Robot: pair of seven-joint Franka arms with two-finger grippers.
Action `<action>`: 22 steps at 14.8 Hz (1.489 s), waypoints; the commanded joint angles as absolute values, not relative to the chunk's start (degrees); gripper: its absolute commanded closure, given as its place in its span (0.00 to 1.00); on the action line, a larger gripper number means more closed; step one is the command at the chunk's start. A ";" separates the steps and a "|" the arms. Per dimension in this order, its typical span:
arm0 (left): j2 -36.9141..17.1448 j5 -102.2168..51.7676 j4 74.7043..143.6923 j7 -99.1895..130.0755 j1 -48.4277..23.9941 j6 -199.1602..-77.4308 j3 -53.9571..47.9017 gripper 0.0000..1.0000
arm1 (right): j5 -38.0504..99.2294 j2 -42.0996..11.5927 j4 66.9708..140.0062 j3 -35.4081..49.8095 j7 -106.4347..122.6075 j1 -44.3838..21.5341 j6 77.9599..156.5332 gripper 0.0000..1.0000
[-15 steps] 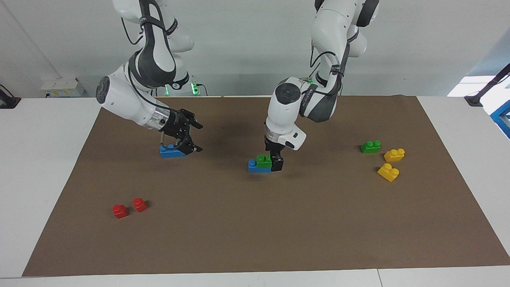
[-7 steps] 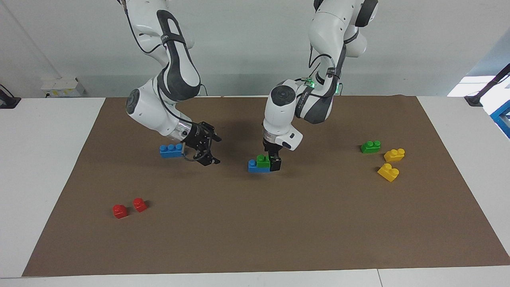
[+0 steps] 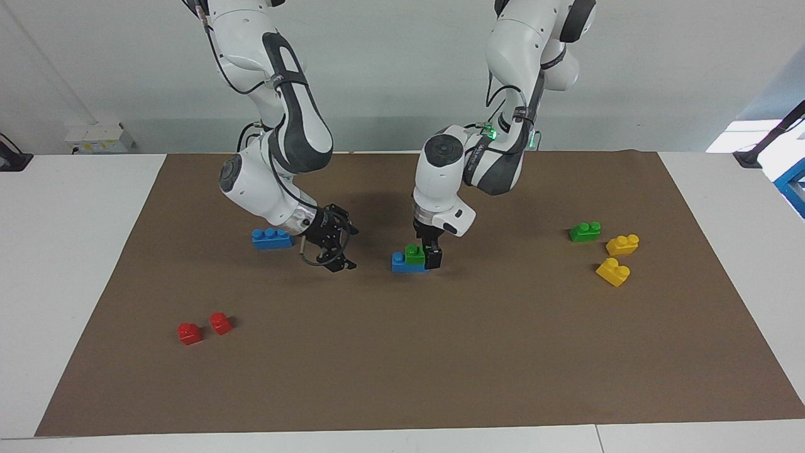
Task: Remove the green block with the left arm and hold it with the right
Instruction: 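Move the right gripper toward the blue end of the held brick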
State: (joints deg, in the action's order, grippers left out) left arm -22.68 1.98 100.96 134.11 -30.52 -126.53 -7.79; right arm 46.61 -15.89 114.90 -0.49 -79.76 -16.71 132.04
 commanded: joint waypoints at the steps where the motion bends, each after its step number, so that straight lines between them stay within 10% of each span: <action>1: -22.15 3.16 102.57 135.79 -31.55 -127.97 -6.94 0.00 | 49.22 -18.10 114.00 -0.53 -78.84 -18.45 135.26 0.02; 22: -22.15 4.04 102.57 138.78 -31.46 -128.41 -6.94 0.00 | 54.57 -21.18 115.75 -0.53 -79.54 -27.59 145.19 0.02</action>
